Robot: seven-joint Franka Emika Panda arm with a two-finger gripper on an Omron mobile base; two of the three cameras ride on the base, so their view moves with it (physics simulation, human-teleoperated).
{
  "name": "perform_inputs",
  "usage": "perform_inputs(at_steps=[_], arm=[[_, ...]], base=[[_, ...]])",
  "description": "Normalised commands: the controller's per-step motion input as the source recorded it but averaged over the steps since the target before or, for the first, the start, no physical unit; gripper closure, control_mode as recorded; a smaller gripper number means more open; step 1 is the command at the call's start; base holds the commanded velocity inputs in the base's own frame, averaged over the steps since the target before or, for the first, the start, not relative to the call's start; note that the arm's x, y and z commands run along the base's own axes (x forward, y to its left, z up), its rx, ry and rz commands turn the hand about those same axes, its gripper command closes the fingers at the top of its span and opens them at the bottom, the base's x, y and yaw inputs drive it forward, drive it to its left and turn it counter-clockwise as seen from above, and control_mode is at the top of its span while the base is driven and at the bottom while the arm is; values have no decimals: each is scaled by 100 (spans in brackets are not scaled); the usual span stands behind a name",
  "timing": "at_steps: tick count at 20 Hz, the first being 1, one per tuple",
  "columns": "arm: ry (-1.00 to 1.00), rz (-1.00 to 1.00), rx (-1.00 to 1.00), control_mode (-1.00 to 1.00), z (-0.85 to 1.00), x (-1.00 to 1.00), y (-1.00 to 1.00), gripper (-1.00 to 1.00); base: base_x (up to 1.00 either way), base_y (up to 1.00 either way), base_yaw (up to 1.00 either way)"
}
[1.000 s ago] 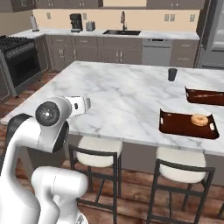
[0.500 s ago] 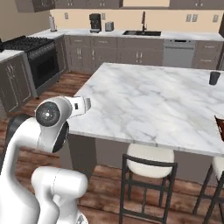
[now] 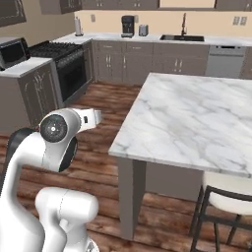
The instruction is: Take the donuts from the fridge and place them on the empty tray on the dining counter.
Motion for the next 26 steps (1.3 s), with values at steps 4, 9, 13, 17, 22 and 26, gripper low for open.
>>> perform_inputs(at_steps=[4, 9, 13, 17, 22, 26], arm=[[0, 0, 0, 100, 0, 0, 0, -100], [0, 0, 0, 100, 0, 0, 0, -100], [0, 0, 0, 100, 0, 0, 0, -100], [0, 0, 0, 100, 0, 0, 0, -100], [0, 0, 0, 100, 0, 0, 0, -100], [0, 0, 0, 100, 0, 0, 0, -100]], base=[[5, 100, 3], [36, 100, 10], [77, 100, 5], [100, 73, -4], [100, 4, -12], [100, -2, -24]])
